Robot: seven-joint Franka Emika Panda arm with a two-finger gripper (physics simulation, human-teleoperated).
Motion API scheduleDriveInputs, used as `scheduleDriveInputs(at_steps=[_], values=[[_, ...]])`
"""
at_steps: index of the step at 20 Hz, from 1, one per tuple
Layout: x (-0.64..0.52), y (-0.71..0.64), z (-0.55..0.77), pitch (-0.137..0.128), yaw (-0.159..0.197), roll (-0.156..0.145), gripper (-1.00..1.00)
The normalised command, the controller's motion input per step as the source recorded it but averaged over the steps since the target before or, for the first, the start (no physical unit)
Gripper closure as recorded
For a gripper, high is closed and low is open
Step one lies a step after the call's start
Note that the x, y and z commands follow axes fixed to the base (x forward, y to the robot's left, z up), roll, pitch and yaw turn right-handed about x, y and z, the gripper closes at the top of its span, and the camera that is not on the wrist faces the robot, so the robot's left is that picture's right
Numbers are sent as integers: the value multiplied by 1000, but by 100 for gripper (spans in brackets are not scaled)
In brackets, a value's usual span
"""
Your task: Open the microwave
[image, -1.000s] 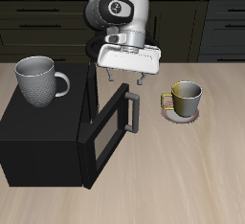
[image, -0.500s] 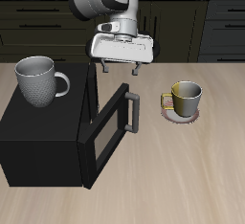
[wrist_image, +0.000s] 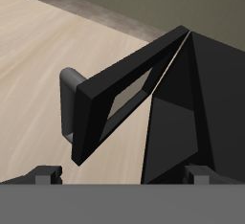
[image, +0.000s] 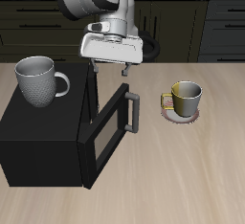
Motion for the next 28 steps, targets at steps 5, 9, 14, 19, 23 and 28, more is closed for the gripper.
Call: scheduleDriveInputs(at_steps=[5, 9, 14, 19, 23, 28], values=[[137, 161, 0, -26, -3, 21, -100], [143, 141, 60, -2, -43, 68, -100], [265, 123, 32, 8, -46, 38, -100], [239, 84, -71, -10, -48, -3, -100], [188, 107, -110, 18, -40, 18, -100], [268, 203, -125, 16, -17, 49, -100]])
